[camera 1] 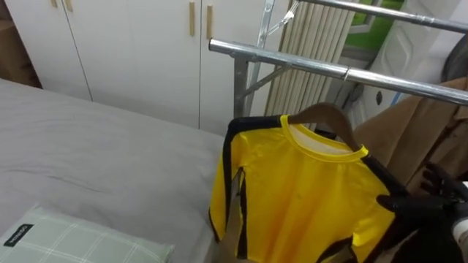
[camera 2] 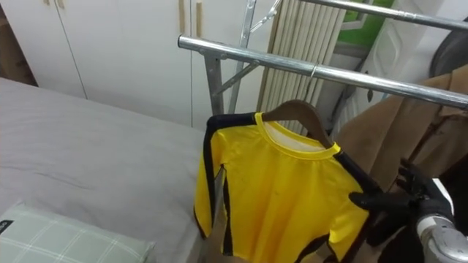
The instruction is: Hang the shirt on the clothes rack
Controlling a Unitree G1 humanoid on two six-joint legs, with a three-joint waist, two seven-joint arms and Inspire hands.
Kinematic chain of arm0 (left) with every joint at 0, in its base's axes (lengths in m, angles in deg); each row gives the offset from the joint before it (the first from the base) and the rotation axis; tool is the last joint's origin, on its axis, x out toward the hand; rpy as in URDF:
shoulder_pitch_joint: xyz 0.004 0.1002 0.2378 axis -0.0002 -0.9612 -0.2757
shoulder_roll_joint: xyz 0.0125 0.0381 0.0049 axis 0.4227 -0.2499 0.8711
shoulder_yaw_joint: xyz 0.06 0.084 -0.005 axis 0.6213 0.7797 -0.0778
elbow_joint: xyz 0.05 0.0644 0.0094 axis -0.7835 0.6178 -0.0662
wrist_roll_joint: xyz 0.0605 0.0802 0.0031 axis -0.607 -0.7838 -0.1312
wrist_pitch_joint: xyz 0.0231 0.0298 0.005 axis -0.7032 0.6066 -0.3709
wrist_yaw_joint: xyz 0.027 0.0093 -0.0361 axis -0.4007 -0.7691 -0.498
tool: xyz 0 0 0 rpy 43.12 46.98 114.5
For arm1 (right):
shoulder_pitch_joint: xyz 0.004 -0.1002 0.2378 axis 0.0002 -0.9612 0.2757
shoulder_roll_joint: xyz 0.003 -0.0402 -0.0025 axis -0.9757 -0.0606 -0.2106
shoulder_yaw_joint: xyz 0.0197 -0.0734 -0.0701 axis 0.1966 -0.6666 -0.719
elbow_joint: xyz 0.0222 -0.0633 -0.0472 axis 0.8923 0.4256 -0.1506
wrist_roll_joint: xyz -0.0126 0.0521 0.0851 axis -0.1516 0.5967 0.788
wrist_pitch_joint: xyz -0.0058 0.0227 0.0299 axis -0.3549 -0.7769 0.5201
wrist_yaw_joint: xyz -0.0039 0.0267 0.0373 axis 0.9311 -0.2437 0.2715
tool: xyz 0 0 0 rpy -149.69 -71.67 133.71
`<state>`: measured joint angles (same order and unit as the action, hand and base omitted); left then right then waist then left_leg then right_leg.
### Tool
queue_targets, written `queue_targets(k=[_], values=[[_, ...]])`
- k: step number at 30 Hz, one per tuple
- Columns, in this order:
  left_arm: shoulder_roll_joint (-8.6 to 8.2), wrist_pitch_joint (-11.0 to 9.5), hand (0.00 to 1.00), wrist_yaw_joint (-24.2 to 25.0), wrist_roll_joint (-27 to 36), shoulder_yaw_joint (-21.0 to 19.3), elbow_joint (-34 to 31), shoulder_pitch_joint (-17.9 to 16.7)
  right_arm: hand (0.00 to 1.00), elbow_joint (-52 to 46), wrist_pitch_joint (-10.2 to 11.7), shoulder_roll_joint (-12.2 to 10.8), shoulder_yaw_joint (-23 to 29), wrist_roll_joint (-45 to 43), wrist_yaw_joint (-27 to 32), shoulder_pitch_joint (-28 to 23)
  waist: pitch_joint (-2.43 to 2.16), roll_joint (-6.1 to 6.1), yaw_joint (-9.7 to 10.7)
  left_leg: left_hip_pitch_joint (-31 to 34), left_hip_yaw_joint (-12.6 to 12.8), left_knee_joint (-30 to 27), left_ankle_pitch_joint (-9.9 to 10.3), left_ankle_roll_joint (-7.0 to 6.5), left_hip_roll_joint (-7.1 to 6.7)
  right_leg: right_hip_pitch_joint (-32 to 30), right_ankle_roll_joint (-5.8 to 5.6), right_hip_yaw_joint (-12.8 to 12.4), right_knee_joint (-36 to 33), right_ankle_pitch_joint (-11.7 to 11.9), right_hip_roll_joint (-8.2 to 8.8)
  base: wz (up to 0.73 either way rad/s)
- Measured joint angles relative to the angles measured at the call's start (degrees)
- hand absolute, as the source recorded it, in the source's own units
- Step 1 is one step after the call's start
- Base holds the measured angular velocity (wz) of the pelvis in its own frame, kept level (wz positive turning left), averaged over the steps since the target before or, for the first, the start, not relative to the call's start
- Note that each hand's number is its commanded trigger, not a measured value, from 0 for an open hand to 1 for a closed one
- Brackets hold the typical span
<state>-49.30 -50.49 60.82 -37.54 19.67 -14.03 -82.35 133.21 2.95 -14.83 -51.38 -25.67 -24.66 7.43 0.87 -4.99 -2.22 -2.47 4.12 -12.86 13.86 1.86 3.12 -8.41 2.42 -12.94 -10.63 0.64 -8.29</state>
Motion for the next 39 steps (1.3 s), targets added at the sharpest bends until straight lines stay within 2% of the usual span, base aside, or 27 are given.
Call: queue_targets(k=[4,6,9,13,18,21,25,32,35,38,39], values=[[-0.05,0.0,0.0,0.0,0.0,0.1,0.5,0.0,0.0,0.0,0.2,0.0,-0.3,0.2,0.1,-0.5,-0.01,0.2,0.1,-0.2,0.5,0.0,0.0,-0.03,0.02,0.0,0.0,-0.6,0.0,0.2,-0.25,-0.08],[-0.2,0.0,0.0,0.0,0.0,0.2,0.5,-0.1,0.0,-0.2,1.1,-0.4,-0.5,0.1,0.0,-2.6,0.01,0.3,0.2,-0.3,0.7,0.1,0.0,0.05,0.04,-0.1,0.03,-0.4,-0.1,0.3,-0.24,-0.05],[-0.32,0.0,0.0,0.0,0.1,0.0,0.6,-0.1,0.0,-0.6,1.1,-0.6,-0.5,-0.4,-0.1,-6.4,0.02,0.44,0.3,-0.2,1.0,0.1,0.1,0.17,0.16,-0.3,0.1,0.4,-0.1,0.4,-0.1,-0.02],[-0.42,0.0,0.0,0.0,0.5,0.5,1.1,-0.1,0.0,-0.7,1.2,-1.6,-0.5,-0.7,-0.4,-10.9,-0.01,0.74,0.5,-0.3,1.2,0.2,0.1,0.12,0.18,-0.3,0.13,-0.1,0.0,0.4,-0.25,-0.05],[-0.58,-0.1,0.0,0.0,1.3,0.2,1.7,-0.1,0.0,-2.7,1.5,-5.7,-0.5,-2.1,-0.8,-14.9,-0.03,0.86,0.6,-0.2,1.7,0.0,0.4,-0.68,-0.05,-0.4,-0.35,-2.5,0.0,0.7,-0.89,-0.12],[-0.85,-0.1,0.0,0.0,1.2,0.0,1.8,-0.1,0.0,-5.1,2.8,-7.5,-0.5,-2.1,-0.9,-17.5,-0.08,1.11,0.7,-0.1,2.3,-0.1,0.3,-0.85,-0.05,-0.6,-0.75,-2.7,0.3,1.1,-0.83,-0.1],[-1.22,-0.1,0.0,0.0,1.2,0.2,1.8,-0.1,0.0,-7.1,3.1,-8.7,-0.5,-2.6,-0.9,-21.4,-0.27,1.82,0.8,-0.2,2.3,-0.3,0.4,-0.96,-0.11,-0.5,-0.72,-2.7,0.1,1.1,-0.77,0.0],[-1.59,-0.1,0.0,-0.3,1.4,0.2,3.0,-0.1,0.0,-1.3,3.2,-13.1,-0.8,-2.5,0.3,-24.1,-0.18,2.4,2.2,-0.5,2.3,-0.4,0.4,-1.02,-0.1,0.2,-0.67,-3.3,1.0,1.4,-0.86,-0.03],[-1.67,-0.3,0.0,-1.2,1.3,0.2,3.0,0.0,0.0,1.8,3.6,-14.3,-2.6,-3.1,0.4,-24.0,-0.25,2.49,2.2,-0.1,2.9,-0.5,0.4,-1.31,0.23,0.2,-1.22,-2.6,1.9,1.8,-0.65,-0.01],[-1.78,-0.3,0.0,-2.5,1.2,0.4,3.0,0.3,0.0,4.7,4.3,-15.3,-4.8,-3.0,-0.6,-24.2,-0.07,2.8,2.2,0.0,3.9,-0.5,0.4,-1.35,1.1,0.0,-1.31,0.4,1.6,1.4,0.03,0.11],[-1.82,-0.4,0.0,-2.8,1.2,0.4,3.1,0.3,0.0,5.2,4.3,-15.8,-4.8,-3.0,-1.0,-24.6,-0.26,2.56,2.2,0.0,3.7,-0.4,0.4,-1.33,1.11,0.0,-1.24,0.2,1.7,1.1,-0.02,0.23]])
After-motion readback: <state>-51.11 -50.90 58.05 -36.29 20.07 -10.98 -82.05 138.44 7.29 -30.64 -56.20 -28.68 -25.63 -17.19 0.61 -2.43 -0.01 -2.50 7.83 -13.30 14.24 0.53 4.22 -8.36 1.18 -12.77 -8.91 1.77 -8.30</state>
